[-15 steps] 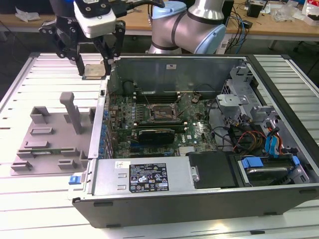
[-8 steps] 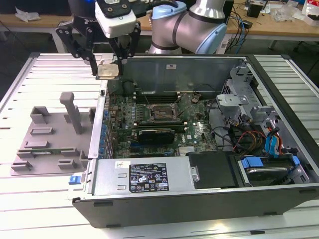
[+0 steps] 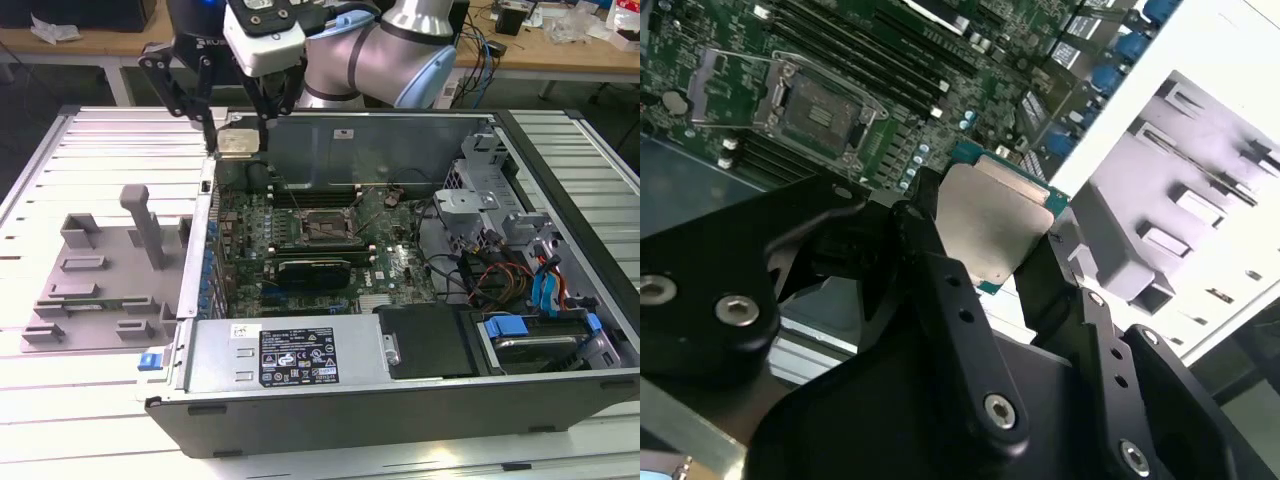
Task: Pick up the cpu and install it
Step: 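Pick up the cpu and move it towards the insertion slot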
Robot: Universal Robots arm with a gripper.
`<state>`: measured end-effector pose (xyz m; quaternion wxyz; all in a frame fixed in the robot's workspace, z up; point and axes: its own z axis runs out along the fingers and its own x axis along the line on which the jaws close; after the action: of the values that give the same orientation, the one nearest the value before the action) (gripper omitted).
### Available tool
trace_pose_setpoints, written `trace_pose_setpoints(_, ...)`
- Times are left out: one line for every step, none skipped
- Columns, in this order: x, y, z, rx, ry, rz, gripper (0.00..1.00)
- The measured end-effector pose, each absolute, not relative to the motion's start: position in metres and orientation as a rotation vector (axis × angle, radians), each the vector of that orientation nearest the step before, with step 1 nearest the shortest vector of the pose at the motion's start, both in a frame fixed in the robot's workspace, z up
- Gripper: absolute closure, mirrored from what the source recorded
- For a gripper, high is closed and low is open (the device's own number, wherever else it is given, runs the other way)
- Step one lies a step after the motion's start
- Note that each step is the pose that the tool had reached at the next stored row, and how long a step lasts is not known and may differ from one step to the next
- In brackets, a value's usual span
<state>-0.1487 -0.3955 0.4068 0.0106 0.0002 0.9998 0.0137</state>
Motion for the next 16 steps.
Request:
trace_pose_setpoints(-0.144,-0.395,0.407,0.001,3.120,0.043,0.45)
trace_pose_setpoints(-0.139,-0.395,0.407,0.001,3.120,0.043,0.45)
trace_pose_setpoints(-0.133,-0.395,0.407,0.001,3.120,0.043,0.45)
trace_pose_setpoints(-0.129,-0.396,0.407,0.001,3.120,0.043,0.45)
trace_pose_setpoints(-0.126,-0.395,0.407,0.001,3.120,0.043,0.45)
trace_pose_setpoints(-0.119,-0.395,0.407,0.001,3.120,0.043,0.45)
trace_pose_setpoints(-0.114,-0.395,0.407,0.001,3.120,0.043,0.45)
trace_pose_setpoints(-0.113,-0.396,0.407,0.001,3.120,0.043,0.45)
trace_pose_setpoints(-0.113,-0.396,0.407,0.001,3.120,0.043,0.45)
trace_pose_setpoints(-0.113,-0.395,0.407,0.001,3.120,0.043,0.45)
trace_pose_setpoints(-0.111,-0.395,0.407,0.000,3.120,0.043,0.45)
trace_pose_setpoints(-0.109,-0.395,0.407,0.001,3.120,0.043,0.45)
trace_pose_setpoints(-0.107,-0.395,0.406,0.001,3.120,0.043,0.45)
trace_pose_setpoints(-0.103,-0.395,0.406,0.001,3.120,0.043,0.45)
trace_pose_setpoints(-0.101,-0.395,0.406,0.001,3.120,0.043,0.45)
trace_pose_setpoints(-0.099,-0.395,0.406,0.000,3.120,0.043,0.45)
